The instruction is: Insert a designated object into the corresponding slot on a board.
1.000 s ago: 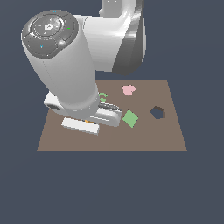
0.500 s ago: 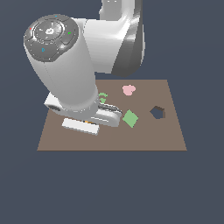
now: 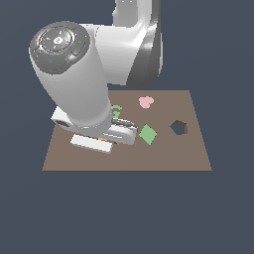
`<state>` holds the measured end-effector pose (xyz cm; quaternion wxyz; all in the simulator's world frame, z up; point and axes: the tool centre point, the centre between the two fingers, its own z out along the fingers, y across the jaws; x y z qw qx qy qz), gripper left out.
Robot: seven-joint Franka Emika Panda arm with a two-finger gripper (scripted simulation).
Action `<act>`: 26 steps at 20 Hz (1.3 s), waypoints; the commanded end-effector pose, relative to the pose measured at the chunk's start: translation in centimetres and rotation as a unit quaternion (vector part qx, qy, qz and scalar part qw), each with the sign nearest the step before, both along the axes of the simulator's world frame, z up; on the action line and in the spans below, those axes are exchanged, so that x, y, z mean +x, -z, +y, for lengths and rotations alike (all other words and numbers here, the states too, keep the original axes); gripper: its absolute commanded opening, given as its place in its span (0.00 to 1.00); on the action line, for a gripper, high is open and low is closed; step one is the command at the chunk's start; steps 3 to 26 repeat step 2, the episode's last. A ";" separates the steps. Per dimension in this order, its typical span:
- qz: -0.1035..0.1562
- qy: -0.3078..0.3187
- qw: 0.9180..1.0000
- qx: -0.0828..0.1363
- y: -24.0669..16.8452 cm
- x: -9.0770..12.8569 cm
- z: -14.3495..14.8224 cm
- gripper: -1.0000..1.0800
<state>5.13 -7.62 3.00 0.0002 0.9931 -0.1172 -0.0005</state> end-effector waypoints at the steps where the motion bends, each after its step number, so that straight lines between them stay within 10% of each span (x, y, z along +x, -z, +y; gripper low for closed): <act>1: 0.000 0.000 1.000 0.000 0.0 0.0 0.0 0.96; 26: 0.000 0.000 1.000 0.000 0.0 0.0 0.0 0.96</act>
